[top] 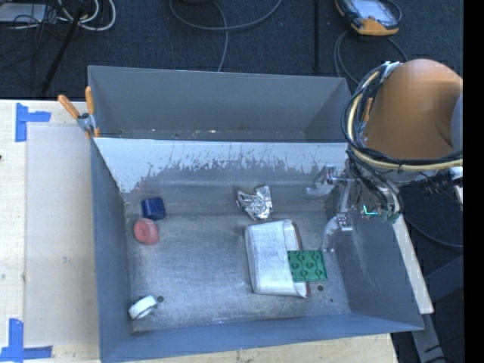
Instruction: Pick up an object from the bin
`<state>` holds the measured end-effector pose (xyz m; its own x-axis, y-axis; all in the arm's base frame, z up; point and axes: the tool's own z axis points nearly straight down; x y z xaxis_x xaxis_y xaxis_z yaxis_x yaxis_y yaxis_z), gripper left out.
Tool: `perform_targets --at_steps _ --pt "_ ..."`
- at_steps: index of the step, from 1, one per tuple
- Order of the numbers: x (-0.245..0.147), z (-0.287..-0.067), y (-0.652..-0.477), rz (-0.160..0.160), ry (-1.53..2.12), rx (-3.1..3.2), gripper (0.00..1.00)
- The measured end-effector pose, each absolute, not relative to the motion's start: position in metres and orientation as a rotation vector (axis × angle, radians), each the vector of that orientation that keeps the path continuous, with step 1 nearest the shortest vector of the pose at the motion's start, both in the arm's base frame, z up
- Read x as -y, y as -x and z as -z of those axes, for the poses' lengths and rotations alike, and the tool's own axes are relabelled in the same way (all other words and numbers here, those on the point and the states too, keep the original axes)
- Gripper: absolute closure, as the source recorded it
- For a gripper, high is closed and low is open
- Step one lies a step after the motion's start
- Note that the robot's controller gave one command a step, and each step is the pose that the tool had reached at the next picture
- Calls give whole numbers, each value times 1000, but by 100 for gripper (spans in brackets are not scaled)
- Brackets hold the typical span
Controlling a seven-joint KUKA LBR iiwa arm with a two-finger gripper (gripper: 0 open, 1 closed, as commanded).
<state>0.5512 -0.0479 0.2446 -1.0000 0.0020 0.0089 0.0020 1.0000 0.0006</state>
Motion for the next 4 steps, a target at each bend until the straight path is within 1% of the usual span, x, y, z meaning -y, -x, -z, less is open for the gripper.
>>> perform_targets --at_steps 1,2,3,4 --pt "57 -112 -591 2 -210 3127 0" --pt "98 -171 -602 -4 -707 3066 0" --pt "75 -83 -571 -2 -1369 2830 0" --pt "77 -84 -572 -8 -1366 2833 100"
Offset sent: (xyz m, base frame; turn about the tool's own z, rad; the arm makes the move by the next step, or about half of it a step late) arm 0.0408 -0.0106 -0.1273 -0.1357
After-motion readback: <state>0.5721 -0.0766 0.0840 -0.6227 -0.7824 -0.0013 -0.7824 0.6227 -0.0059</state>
